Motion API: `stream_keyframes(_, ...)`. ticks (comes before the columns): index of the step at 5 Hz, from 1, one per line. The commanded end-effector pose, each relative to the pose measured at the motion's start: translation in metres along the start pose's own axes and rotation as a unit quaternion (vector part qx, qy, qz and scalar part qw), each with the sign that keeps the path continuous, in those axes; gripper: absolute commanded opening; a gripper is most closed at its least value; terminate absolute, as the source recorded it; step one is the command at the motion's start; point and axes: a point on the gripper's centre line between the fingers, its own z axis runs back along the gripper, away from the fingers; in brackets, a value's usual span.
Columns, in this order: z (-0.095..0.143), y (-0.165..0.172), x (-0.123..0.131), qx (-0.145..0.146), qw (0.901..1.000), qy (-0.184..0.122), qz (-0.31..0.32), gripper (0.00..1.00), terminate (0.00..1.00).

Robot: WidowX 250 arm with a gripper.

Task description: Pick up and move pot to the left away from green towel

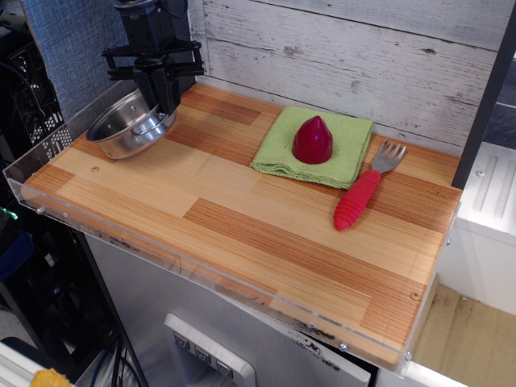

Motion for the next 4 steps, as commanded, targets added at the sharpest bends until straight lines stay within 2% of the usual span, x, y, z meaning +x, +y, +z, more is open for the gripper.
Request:
stream_keyframes(1, 0.005, 0.004, -0.001, 0.014, 0.9997, -0.013, -0.015, 1.0, 0.0)
stream_keyframes(3, 0.004, 0.001, 0.0, 0.016, 0.9996, -0.003, -0.023, 1.0, 0.0)
stream_keyframes(4, 0.016, -0.005, -0.001, 0.016, 0.9988, -0.019, -0.042, 1.0, 0.0)
